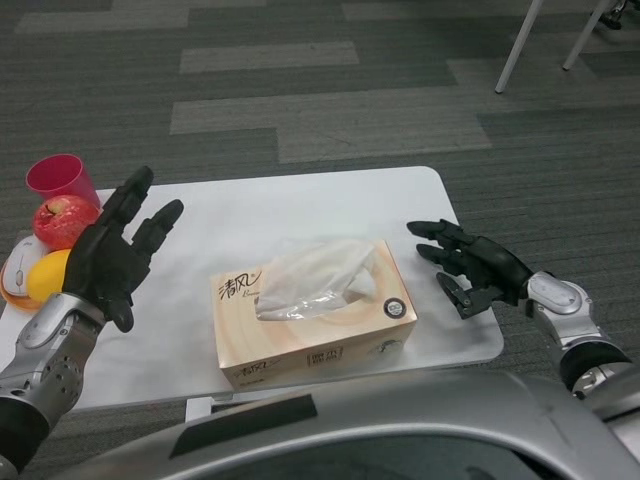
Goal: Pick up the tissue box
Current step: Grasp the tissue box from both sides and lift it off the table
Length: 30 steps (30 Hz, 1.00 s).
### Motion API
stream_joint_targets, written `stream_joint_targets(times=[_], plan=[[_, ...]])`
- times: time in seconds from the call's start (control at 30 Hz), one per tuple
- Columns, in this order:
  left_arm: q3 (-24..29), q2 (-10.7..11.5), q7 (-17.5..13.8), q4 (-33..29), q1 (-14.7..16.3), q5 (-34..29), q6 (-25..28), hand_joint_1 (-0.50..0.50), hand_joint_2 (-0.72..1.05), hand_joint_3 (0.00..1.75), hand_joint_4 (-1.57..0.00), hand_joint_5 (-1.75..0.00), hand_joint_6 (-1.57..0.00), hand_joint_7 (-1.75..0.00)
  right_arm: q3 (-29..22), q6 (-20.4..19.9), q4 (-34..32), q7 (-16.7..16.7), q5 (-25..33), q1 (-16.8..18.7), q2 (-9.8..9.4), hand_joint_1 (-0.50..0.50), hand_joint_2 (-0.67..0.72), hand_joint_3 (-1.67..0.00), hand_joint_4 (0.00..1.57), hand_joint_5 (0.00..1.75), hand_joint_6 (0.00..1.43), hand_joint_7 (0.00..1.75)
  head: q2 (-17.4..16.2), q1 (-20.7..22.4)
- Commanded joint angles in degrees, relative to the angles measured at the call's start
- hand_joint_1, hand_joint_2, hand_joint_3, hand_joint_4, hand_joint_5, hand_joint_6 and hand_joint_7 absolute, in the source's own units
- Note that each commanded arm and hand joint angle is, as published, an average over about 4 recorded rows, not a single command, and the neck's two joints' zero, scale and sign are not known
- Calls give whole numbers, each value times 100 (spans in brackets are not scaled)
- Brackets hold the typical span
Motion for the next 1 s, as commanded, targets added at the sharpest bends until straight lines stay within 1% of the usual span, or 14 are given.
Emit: stream_joint_targets(times=[0.03,0.07,0.1,0.2,0.27,0.37,0.43,0.67,0.73,0.83,0.87,1.0], plan=[[-24,32,-32,-21,9,27,33,50,-64,0,0,-41,0,-14,174,13,-53,27,12,59,-166,-46,-32,-52,0,0,0,35,-7,-3],[-24,32,-32,-21,9,27,33,50,-64,0,0,-41,0,-14,185,13,-53,27,9,59,-168,-46,-30,-42,0,0,0,35,-15,-7],[-24,32,-32,-19,9,27,33,50,-64,0,0,-41,0,-14,220,10,-53,30,9,61,-177,-46,-26,-30,0,0,0,35,-21,-10],[-24,32,-32,-12,9,27,33,50,-64,0,0,-41,0,-14,339,4,-48,41,9,63,-212,-46,-16,-20,0,0,0,35,-23,-6],[-24,32,-32,-12,9,27,33,50,-64,0,0,-41,0,-14,400,4,-44,49,5,59,-234,-46,-16,-16,0,0,0,35,-39,-5],[-24,32,-26,-10,9,27,33,50,-64,0,0,-41,0,-14,482,-1,-42,54,-2,59,-245,-46,-16,-16,0,0,0,35,-49,-5],[-24,32,-23,-6,9,27,33,50,-64,0,0,-41,0,-14,519,-1,-37,54,-6,59,-250,-44,-16,-16,0,0,0,35,-66,-5],[-33,32,-23,-3,9,27,33,50,-64,0,0,-41,0,-14,572,-9,-35,58,-26,59,-252,-46,-16,-16,0,0,0,35,-97,-12],[-33,32,-28,-3,13,27,33,50,-64,0,0,-41,0,-14,616,-14,-39,58,-35,59,-239,-44,-16,-16,0,0,0,35,-100,-15],[-42,32,-26,-3,18,27,33,50,-64,0,0,-41,0,-14,684,-18,-39,54,-46,50,-166,-44,-16,-16,0,0,0,35,-108,-3],[-48,32,-23,-3,18,29,33,50,-64,0,0,-41,0,-14,715,-25,-37,51,-63,41,-116,-45,-16,-16,0,0,0,35,-114,10],[-59,32,-30,-3,24,71,46,50,-64,0,0,-41,0,-14,794,-47,-35,45,-142,10,51,-42,-16,-16,0,0,0,35,-115,16]])
